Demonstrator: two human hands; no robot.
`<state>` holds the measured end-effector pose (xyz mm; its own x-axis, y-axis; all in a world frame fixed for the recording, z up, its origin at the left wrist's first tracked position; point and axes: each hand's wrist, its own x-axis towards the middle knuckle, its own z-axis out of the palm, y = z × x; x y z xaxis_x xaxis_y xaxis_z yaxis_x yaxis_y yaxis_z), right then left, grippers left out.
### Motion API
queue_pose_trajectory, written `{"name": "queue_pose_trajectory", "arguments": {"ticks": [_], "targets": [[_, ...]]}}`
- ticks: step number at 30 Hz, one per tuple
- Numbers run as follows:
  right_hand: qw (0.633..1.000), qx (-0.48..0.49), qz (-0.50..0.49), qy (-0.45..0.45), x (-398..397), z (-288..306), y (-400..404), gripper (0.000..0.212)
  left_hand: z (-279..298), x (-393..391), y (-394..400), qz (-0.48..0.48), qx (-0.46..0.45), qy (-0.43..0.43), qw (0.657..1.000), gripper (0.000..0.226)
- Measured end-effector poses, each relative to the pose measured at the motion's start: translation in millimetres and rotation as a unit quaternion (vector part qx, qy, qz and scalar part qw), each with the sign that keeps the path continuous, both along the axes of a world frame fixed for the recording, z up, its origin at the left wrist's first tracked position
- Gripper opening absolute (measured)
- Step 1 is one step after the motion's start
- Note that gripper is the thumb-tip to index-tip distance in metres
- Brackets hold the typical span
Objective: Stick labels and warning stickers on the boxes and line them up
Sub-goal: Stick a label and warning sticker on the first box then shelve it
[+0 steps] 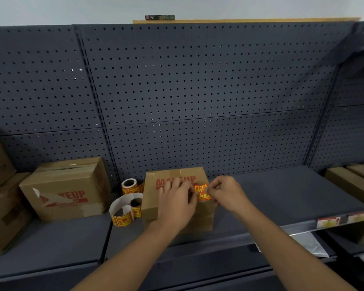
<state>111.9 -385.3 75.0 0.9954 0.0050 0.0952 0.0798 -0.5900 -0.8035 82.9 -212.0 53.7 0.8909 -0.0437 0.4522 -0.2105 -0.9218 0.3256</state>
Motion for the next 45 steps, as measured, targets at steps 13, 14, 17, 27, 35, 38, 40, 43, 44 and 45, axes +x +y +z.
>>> {"name": "queue_pose_trajectory", "arguments": {"ticks": [13, 14, 17, 27, 35, 38, 40, 43, 44, 45], "targets": [[1.000, -0.018, -0.016, -0.019, -2.2, 0.6, 7.8, 0.022, -6.0, -1.0, 6.8, -0.062, -0.025, 0.007, 0.998, 0.010], [0.999, -0.028, -0.017, -0.028, -3.7, 0.4, 9.5, 0.024, -7.1, -2.6, 6.3, -0.053, -0.010, -0.008, 0.999, 0.011], [0.998, -0.046, -0.022, -0.045, -5.7, -3.7, 13.2, 0.028, -10.6, -6.3, 4.7, -0.035, 0.018, -0.041, 0.998, 0.023], [0.998, -0.047, -0.022, -0.038, -5.9, -6.1, 11.7, 0.028, -18.5, -0.9, 3.9, -0.003, 0.033, -0.021, 0.999, 0.048], [0.998, -0.051, -0.026, -0.022, -4.0, -8.9, 10.2, 0.032, -9.8, 0.7, 2.4, 0.004, 0.049, 0.060, 0.997, 0.060], [0.999, -0.013, -0.027, 0.025, -0.4, -9.7, 5.8, 0.039, -7.5, 2.6, -1.8, 0.028, 0.057, 0.108, 0.992, 0.063], [0.997, 0.038, -0.020, 0.062, 3.0, -12.4, 4.7, 0.036, -5.4, 5.8, -3.1, 0.030, 0.039, 0.133, 0.990, 0.064], [0.993, 0.062, -0.010, 0.097, 7.3, -15.8, 7.1, 0.016, -2.0, 9.7, -5.4, 0.042, 0.009, 0.152, 0.987, 0.066], [0.994, 0.048, -0.012, 0.093, 9.5, -15.2, 6.7, 0.015, -1.5, 10.6, -6.4, 0.048, 0.010, 0.153, 0.987, 0.065], [0.995, 0.037, -0.017, 0.089, 11.2, -13.9, 6.1, 0.020, -1.0, 11.4, -7.0, 0.052, 0.013, 0.155, 0.986, 0.062]]}}
